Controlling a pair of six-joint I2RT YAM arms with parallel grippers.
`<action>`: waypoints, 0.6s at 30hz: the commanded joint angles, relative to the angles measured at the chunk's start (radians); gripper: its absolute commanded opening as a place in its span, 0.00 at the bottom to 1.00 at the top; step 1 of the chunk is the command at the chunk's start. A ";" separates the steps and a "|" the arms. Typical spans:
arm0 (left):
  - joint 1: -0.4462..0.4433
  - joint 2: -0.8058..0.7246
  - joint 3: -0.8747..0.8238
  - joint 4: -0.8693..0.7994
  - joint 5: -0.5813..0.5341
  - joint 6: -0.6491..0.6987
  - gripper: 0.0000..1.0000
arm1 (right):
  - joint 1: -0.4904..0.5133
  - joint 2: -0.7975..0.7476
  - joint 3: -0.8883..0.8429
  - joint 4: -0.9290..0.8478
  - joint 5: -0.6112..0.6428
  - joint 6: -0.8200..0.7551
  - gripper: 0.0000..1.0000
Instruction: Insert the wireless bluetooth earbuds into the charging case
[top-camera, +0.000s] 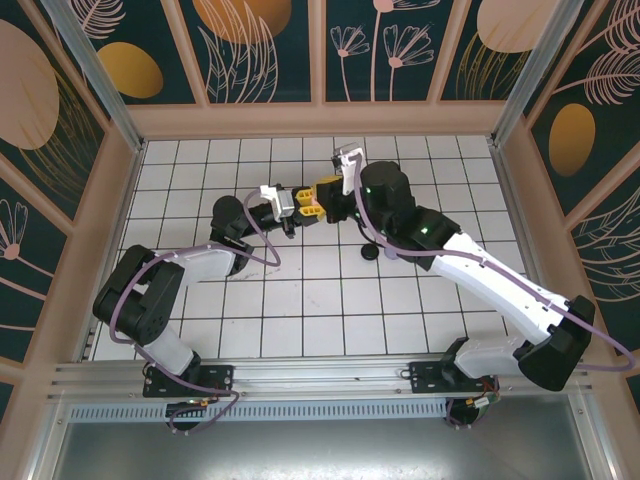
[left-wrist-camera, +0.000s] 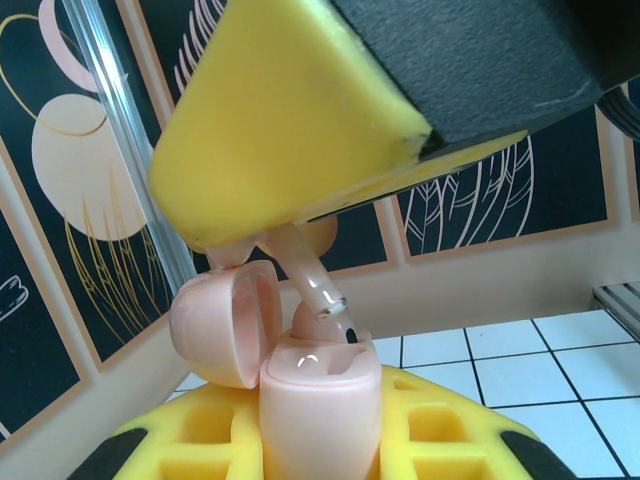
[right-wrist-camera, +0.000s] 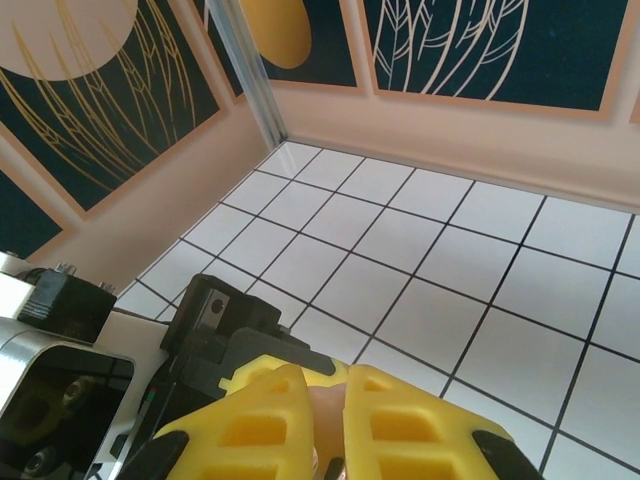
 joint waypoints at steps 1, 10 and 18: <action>-0.006 -0.036 0.036 0.040 0.002 0.010 0.00 | 0.013 0.012 -0.022 -0.061 0.043 -0.030 0.11; -0.006 -0.039 0.041 0.089 0.024 -0.034 0.00 | 0.046 0.036 -0.036 -0.069 0.144 -0.069 0.11; -0.008 -0.053 0.042 0.100 0.041 -0.049 0.00 | 0.058 0.056 -0.038 -0.058 0.189 -0.085 0.10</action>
